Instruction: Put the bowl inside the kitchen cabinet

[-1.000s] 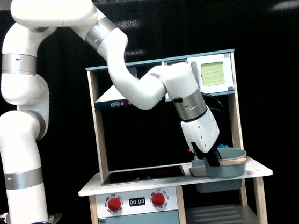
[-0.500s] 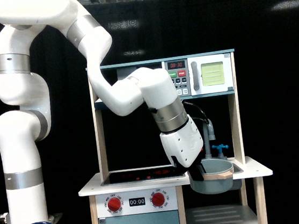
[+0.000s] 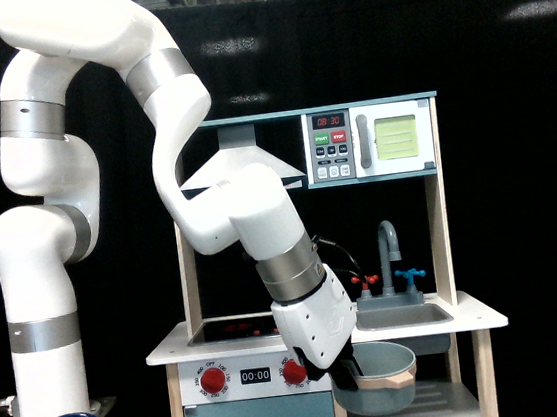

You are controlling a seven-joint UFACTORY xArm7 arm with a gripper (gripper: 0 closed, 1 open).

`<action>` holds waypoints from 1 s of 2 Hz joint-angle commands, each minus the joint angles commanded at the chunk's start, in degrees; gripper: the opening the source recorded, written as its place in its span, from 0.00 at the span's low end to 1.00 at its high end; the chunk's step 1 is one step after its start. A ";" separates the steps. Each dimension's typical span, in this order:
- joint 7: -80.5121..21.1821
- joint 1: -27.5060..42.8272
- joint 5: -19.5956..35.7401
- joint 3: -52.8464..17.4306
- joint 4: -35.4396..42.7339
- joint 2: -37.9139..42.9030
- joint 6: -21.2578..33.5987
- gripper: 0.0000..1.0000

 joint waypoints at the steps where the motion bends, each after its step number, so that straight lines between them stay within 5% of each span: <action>1: -9.96 2.73 17.37 7.92 7.69 13.83 -7.77 0.00; 2: -9.88 8.88 25.89 13.72 17.09 23.15 -15.08 0.00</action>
